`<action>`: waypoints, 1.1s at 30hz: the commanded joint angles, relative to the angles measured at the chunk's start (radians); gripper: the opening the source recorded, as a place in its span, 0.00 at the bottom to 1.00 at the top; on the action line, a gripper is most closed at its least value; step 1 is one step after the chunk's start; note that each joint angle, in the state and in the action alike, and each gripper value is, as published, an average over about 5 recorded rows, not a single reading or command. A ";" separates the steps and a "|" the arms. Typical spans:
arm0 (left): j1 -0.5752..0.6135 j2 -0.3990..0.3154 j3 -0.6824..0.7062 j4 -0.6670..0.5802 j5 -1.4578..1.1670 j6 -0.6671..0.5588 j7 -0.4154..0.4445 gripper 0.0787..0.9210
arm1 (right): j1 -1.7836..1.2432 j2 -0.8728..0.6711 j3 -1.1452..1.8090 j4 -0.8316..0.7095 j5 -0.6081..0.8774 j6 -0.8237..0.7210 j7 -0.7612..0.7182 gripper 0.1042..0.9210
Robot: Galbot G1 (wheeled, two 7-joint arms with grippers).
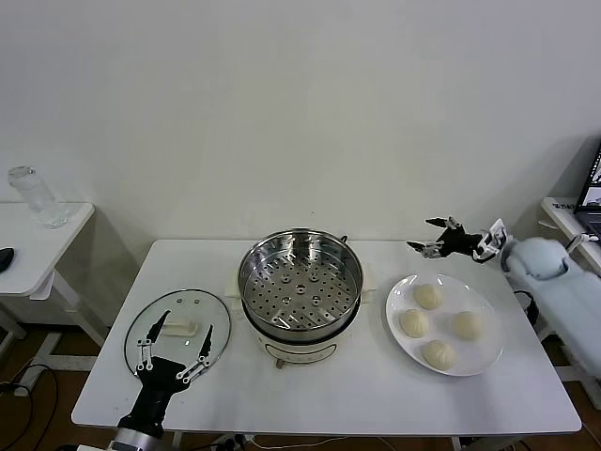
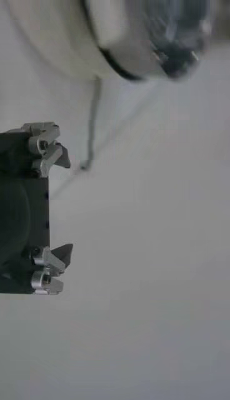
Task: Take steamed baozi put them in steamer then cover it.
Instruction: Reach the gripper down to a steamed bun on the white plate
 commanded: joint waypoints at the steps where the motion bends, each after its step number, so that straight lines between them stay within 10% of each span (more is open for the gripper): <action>1: 0.000 -0.001 -0.002 0.002 0.000 0.002 0.000 0.88 | 0.209 0.054 -0.184 -0.184 -0.377 0.075 -0.383 0.88; 33: 0.012 -0.011 -0.019 0.002 0.004 0.011 0.001 0.88 | 0.193 0.290 -0.206 -0.372 -0.707 0.181 -0.338 0.88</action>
